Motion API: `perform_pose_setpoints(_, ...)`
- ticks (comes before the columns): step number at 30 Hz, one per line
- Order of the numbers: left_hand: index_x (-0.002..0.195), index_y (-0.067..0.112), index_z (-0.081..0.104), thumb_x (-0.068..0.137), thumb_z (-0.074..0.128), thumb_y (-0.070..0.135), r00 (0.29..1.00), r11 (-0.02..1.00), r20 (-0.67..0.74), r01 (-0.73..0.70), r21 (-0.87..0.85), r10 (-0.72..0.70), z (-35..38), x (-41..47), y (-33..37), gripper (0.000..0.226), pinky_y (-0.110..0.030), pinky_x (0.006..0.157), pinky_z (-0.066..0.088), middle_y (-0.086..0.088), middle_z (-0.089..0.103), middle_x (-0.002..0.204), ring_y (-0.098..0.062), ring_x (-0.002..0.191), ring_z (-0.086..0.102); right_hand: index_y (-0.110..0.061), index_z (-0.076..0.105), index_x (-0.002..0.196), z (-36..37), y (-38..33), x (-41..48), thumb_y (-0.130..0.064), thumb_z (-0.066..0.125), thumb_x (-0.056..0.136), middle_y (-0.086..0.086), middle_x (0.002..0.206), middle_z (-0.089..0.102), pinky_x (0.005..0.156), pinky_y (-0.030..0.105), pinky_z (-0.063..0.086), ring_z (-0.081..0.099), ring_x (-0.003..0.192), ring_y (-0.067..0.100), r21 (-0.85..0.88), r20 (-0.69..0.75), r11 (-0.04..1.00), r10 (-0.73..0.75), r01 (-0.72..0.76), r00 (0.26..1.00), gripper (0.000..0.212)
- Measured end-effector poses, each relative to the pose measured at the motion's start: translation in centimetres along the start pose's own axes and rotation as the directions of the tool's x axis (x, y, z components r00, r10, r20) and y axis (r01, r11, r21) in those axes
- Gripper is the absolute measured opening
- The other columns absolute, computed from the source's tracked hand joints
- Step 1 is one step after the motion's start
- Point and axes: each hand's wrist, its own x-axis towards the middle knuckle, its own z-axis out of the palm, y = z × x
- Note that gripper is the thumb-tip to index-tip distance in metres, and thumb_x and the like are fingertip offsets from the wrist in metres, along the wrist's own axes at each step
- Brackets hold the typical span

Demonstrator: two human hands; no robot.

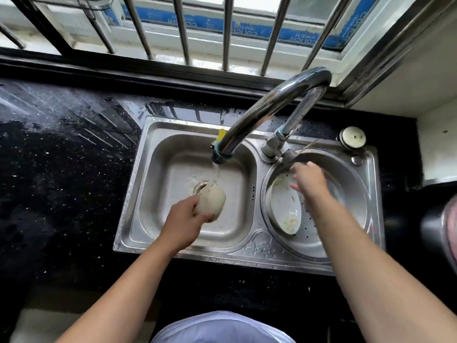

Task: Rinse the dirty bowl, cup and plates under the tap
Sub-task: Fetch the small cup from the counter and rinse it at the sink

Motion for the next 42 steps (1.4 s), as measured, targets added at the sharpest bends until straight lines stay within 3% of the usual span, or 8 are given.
perform_pose_setpoints(4,0.102,0.008,0.078,0.077,0.071,0.008,0.958,0.563,0.239,0.285,-0.776,-0.157,1.3,-0.4,1.5,0.026,-0.04,0.089,0.057,-0.014,0.08,0.098,-0.031,0.097,0.071,-0.022,0.057,0.143,1.6,3.6,-4.8,-0.02,0.057,0.096,-0.001,0.142,0.059,0.1,0.041,0.054,0.058,0.122,0.013,-0.029,0.336,0.996,-0.072,0.087,0.939,0.047)
perform_pose_setpoints(7,0.119,-0.003,0.076,0.088,0.056,0.011,0.888,0.148,0.452,0.46,-0.875,-0.085,2.7,-0.1,2.6,0.04,-0.051,0.101,0.058,-0.024,0.073,0.127,-0.038,0.116,0.071,-0.025,0.071,0.127,2.3,4.8,-7.2,-0.041,0.058,0.098,0.001,0.126,0.072,0.091,0.034,0.055,0.067,0.109,0.012,0.074,0.58,0.996,0.0,-0.053,0.815,0.035)
perform_pose_setpoints(9,0.113,-0.001,0.08,0.095,0.049,0.015,0.872,0.041,0.484,0.487,-0.872,-0.073,3.9,0.5,3.4,0.04,-0.05,0.095,0.062,-0.022,0.073,0.129,-0.034,0.116,0.073,-0.018,0.075,0.12,1.7,4.9,-7.7,-0.043,0.059,0.098,0.006,0.112,0.076,0.089,0.039,0.057,0.071,0.097,0.018,0.245,0.633,0.933,0.052,-0.264,0.772,0.037)
perform_pose_setpoints(13,0.118,0.007,0.081,0.109,0.036,0.026,0.835,0.161,0.546,0.549,-0.82,-0.065,7.2,1.3,5.0,0.05,-0.042,0.084,0.065,-0.018,0.071,0.135,-0.028,0.11,0.076,-0.008,0.077,0.112,-1.4,5.4,-6.8,-0.026,0.069,0.092,0.007,0.094,0.077,0.075,0.037,0.061,0.074,0.077,0.016,0.51,0.623,0.73,0.053,-0.456,0.781,0.028)
perform_pose_setpoints(16,0.108,0.014,0.076,0.103,0.055,0.041,0.857,0.678,0.439,0.492,-0.546,-0.268,10.4,1.0,5.8,0.034,-0.035,0.069,0.063,-0.013,0.074,0.113,-0.02,0.084,0.077,0.002,0.065,0.121,-4.5,6.0,-5.2,-0.02,0.069,0.089,0.014,0.096,0.074,0.068,0.037,0.062,0.073,0.079,0.019,0.627,0.46,0.677,0.078,-0.386,0.885,0.038)
perform_pose_setpoints(19,0.129,0.014,0.067,0.103,0.06,0.032,0.962,0.985,0.217,0.148,0.085,-0.163,13.0,-0.7,4.3,0.033,-0.037,0.098,0.052,-0.01,0.069,0.128,-0.022,0.112,0.068,0.002,0.061,0.12,-7.8,6.5,-2.4,-0.012,0.062,0.099,0.018,0.103,0.072,0.064,0.037,0.065,0.072,0.088,0.025,0.725,0.278,0.614,0.153,-0.311,0.948,0.025)
perform_pose_setpoints(27,0.168,0.026,-0.001,0.104,0.038,0.04,0.906,0.628,0.421,-0.312,0.713,-0.028,16.7,-6.4,-0.9,0.076,-0.046,0.131,0.011,-0.004,-0.023,0.173,-0.025,0.163,-0.007,-0.006,0.043,0.144,-7.3,6.4,7.9,-0.011,0.06,0.102,0.024,0.14,0.057,0.105,0.053,0.051,0.063,0.116,0.035,0.777,0.08,0.581,0.289,-0.241,0.954,0.046)
perform_pose_setpoints(42,0.168,0.03,0.002,0.102,0.04,0.035,0.908,0.651,0.409,-0.257,0.714,-0.09,16.9,-6.0,-0.9,0.077,-0.051,0.129,0.012,0.002,-0.026,0.172,-0.021,0.163,-0.011,-0.006,0.045,0.142,-2.2,4.2,11.1,-0.013,0.072,0.094,0.023,0.145,0.049,0.096,0.052,0.056,0.055,0.128,0.041,0.709,0.094,0.647,0.309,-0.281,0.946,0.056)
